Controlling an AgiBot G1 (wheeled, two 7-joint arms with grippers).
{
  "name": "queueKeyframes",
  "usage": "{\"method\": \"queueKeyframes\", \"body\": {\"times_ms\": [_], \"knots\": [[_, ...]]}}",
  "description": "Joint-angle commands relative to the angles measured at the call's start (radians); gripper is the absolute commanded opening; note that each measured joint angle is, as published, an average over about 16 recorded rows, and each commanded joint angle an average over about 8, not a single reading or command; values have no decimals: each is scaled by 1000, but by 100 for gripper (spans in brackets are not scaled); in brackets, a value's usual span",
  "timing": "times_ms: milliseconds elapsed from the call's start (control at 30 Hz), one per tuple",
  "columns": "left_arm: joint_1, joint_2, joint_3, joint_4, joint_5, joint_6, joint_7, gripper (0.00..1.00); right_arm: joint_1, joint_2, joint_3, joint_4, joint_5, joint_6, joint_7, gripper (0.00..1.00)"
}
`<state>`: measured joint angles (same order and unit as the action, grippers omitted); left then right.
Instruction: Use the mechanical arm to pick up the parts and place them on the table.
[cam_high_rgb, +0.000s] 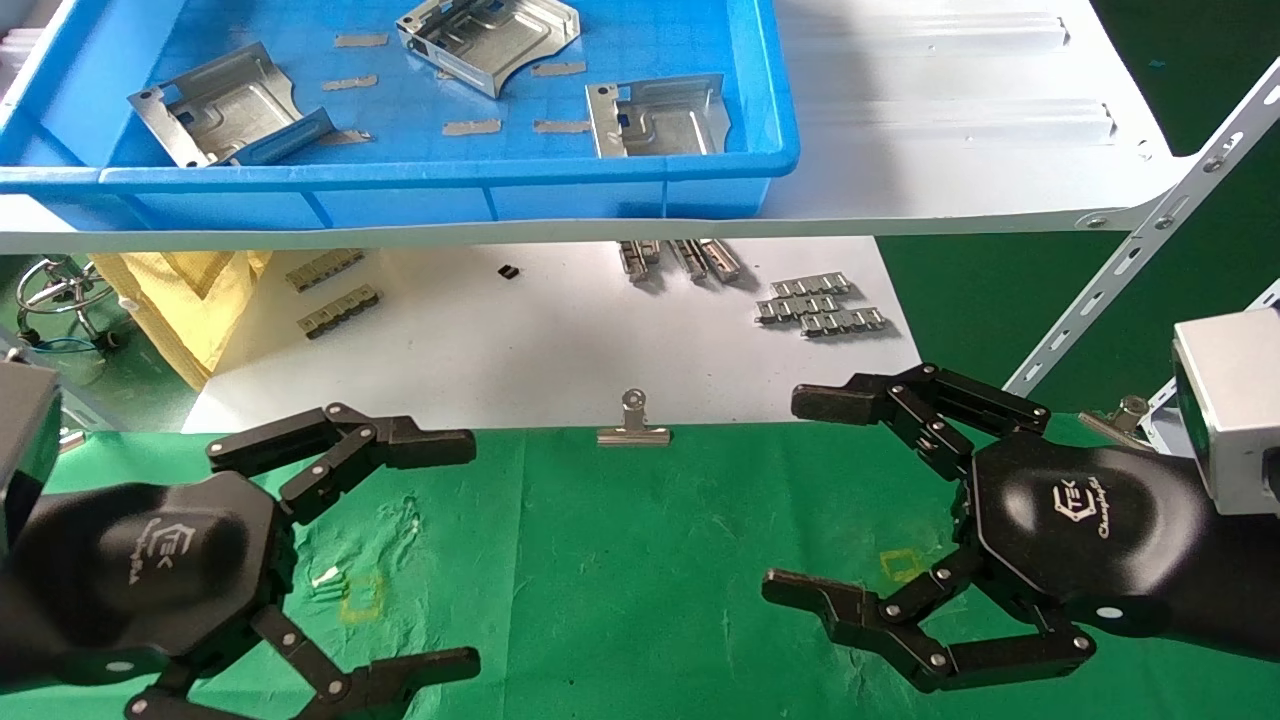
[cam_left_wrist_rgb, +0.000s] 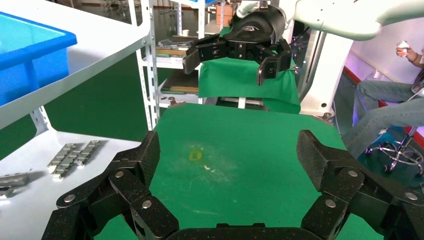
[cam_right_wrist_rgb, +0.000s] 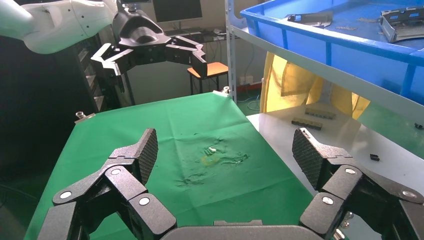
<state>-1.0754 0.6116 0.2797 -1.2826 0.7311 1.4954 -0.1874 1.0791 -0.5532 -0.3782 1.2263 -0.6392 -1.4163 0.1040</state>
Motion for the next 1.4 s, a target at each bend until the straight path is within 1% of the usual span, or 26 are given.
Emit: {"method": "queueKeyframes", "body": {"times_ms": [33, 67, 100, 133, 300, 333, 1400], "knots": [[0, 0, 0, 0, 0, 0, 0, 100, 0, 0, 0, 0, 0, 0, 0, 99], [0, 0, 0, 0, 0, 0, 0, 100, 0, 0, 0, 0, 0, 0, 0, 91], [0, 0, 0, 0, 0, 0, 0, 100, 0, 0, 0, 0, 0, 0, 0, 79], [0, 0, 0, 0, 0, 0, 0, 100, 0, 0, 0, 0, 0, 0, 0, 69], [0, 0, 0, 0, 0, 0, 0, 100, 0, 0, 0, 0, 0, 0, 0, 7], [0, 0, 0, 0, 0, 0, 0, 100, 0, 0, 0, 0, 0, 0, 0, 1], [0, 0, 0, 0, 0, 0, 0, 100, 0, 0, 0, 0, 0, 0, 0, 0]]}}
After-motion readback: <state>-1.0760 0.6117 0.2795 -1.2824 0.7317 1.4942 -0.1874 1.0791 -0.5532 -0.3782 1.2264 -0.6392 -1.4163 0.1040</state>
